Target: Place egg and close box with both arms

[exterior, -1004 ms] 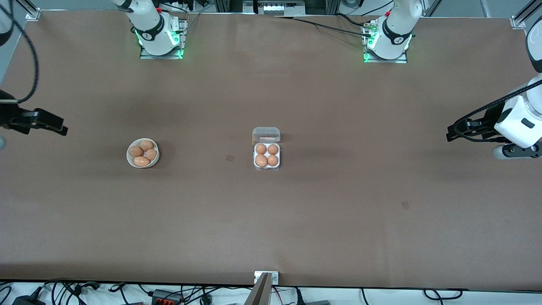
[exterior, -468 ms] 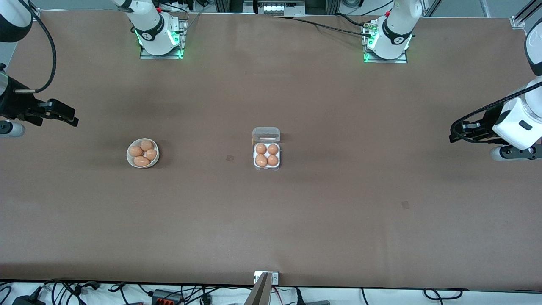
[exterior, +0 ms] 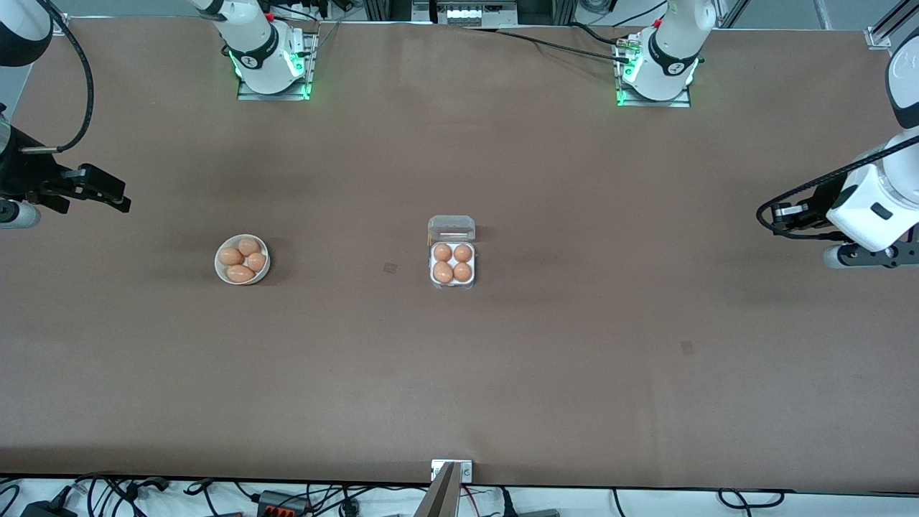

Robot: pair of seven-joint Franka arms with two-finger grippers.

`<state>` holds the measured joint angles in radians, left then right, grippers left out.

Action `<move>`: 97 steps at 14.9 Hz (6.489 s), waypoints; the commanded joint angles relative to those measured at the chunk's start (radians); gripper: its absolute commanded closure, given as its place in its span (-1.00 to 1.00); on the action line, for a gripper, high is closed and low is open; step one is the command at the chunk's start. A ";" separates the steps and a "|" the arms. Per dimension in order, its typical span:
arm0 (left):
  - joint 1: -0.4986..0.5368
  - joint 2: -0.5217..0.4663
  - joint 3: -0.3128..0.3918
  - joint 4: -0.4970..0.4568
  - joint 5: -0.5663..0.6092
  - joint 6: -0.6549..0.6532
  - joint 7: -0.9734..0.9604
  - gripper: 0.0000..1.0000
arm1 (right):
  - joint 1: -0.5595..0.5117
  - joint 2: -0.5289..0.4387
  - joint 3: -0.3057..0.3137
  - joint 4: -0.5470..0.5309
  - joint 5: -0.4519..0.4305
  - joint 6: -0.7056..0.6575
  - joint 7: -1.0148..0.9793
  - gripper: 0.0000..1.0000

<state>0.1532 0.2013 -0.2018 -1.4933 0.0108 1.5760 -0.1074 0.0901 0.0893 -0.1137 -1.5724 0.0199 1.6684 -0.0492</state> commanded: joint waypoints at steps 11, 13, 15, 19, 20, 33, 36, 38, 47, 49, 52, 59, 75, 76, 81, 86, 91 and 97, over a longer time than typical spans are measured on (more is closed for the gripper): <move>-0.135 0.036 -0.168 0.019 -0.084 -0.082 0.003 0.98 | -0.107 -0.023 0.106 -0.008 -0.015 -0.010 -0.023 -1.00; -0.182 0.058 -0.168 0.019 -0.110 -0.082 -0.047 0.95 | -0.107 -0.023 0.104 -0.008 -0.017 -0.035 -0.021 -1.00; -0.242 0.088 -0.168 0.019 -0.130 -0.077 -0.133 0.89 | -0.110 -0.023 0.104 -0.008 -0.017 -0.033 -0.021 -1.00; -0.371 0.164 -0.168 0.019 -0.160 -0.025 -0.286 0.93 | -0.107 -0.023 0.104 -0.008 -0.018 -0.027 -0.021 -1.00; -0.406 0.196 -0.168 0.021 -0.157 0.017 -0.320 0.97 | -0.107 -0.023 0.104 -0.008 -0.020 -0.027 -0.021 -1.00; -0.658 0.441 -0.166 0.019 -0.216 0.344 -0.600 0.99 | -0.104 -0.023 0.112 -0.006 -0.029 -0.022 -0.011 -1.00; -0.695 0.489 -0.159 0.021 -0.213 0.413 -0.632 0.99 | -0.105 -0.025 0.112 -0.006 -0.029 -0.019 -0.009 -1.00; -0.704 0.495 -0.156 0.019 -0.204 0.447 -0.640 0.99 | -0.105 -0.025 0.111 -0.006 -0.029 -0.019 -0.009 -1.00; -0.718 0.569 -0.057 0.197 0.010 0.514 -0.664 0.99 | -0.104 -0.025 0.114 -0.006 -0.029 -0.015 -0.009 -1.00; -0.712 0.586 -0.056 0.203 0.018 0.634 -0.657 0.99 | -0.104 -0.025 0.114 -0.006 -0.029 -0.018 -0.009 -1.00; -0.710 0.636 -0.056 0.226 0.017 0.710 -0.660 0.99 | -0.104 -0.025 0.114 -0.006 -0.029 -0.019 -0.008 -1.00; -0.716 0.728 -0.025 0.266 0.024 0.740 -0.600 0.99 | -0.104 -0.025 0.114 -0.006 -0.029 -0.019 -0.008 -1.00; -0.520 0.647 -0.025 0.443 0.026 0.361 -0.439 0.99 | -0.105 -0.025 0.112 -0.005 -0.029 -0.019 -0.009 -1.00; -0.497 0.624 -0.024 0.435 0.029 0.351 -0.428 0.99 | -0.105 -0.025 0.112 -0.003 -0.029 -0.021 -0.009 -1.00; -0.345 0.541 -0.031 0.430 0.028 0.142 -0.220 0.97 | -0.104 -0.026 0.112 -0.003 -0.031 -0.027 -0.009 -1.00; -0.230 0.448 -0.031 0.417 0.020 -0.057 -0.072 0.92 | -0.108 -0.045 0.104 -0.005 -0.024 -0.033 -0.005 -1.00; -0.181 0.307 -0.030 0.370 0.029 -0.213 -0.054 0.74 | -0.104 -0.045 0.112 -0.006 -0.029 -0.038 0.029 -1.00; -0.117 0.257 -0.033 0.369 0.014 -0.307 0.051 -0.69 | -0.107 -0.045 0.109 -0.006 -0.029 -0.042 0.012 -1.00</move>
<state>0.0059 0.4896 -0.2210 -1.0819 0.0142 1.2858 -0.0950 -0.0074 0.0577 -0.0149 -1.5713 0.0021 1.6336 -0.0399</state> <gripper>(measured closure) 0.784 0.000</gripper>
